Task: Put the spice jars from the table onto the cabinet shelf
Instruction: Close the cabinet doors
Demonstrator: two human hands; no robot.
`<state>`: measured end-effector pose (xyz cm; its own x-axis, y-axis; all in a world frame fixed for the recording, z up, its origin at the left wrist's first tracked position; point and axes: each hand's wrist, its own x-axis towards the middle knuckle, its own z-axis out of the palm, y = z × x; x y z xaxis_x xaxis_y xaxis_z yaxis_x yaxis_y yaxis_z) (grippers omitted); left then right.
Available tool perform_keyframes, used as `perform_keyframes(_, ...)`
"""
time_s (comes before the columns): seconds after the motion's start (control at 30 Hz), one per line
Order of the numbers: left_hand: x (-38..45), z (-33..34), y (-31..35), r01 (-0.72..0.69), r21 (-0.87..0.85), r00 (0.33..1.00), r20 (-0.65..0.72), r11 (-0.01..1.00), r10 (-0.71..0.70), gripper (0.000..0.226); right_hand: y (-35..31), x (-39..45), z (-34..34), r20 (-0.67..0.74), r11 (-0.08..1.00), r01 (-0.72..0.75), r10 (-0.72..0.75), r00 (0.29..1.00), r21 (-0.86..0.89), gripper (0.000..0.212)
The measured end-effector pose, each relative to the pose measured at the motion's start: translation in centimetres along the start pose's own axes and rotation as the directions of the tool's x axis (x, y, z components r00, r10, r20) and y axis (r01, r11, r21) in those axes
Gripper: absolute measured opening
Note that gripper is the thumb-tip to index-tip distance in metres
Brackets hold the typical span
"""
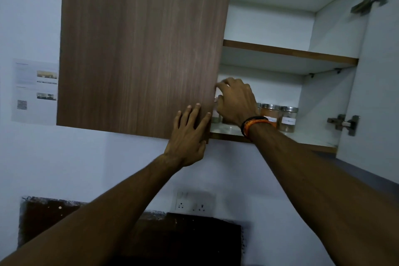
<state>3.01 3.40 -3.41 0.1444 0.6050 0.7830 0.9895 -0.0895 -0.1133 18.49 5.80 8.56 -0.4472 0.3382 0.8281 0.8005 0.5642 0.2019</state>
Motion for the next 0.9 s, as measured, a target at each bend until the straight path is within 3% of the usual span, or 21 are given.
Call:
perform_keyframes(0.13, 0.4, -0.4, 3.7, -0.167, -0.141, 0.986, -0.030, 0.976, 0.165, 0.068, 2.4, -2.9, -2.3, -0.058, 0.995, -0.052, 0.047, 0.997, -0.085, 0.029)
perform_keyframes(0.37, 1.7, -1.0, 12.1, -0.355, -0.354, 0.933, -0.067, 0.865, 0.355, 0.063, 7.1, -8.9, -7.9, -0.089, 0.953, -0.243, 0.230, 0.969, -0.183, 0.028)
perform_keyframes(0.9, 1.9, -5.4, 32.9, -0.519, -0.655, 0.827, -0.223, 0.549, 0.516, 0.073, 14.7, -21.0, -23.4, -0.232, 0.766, -0.431, 0.364, 0.902, -0.476, 0.031)
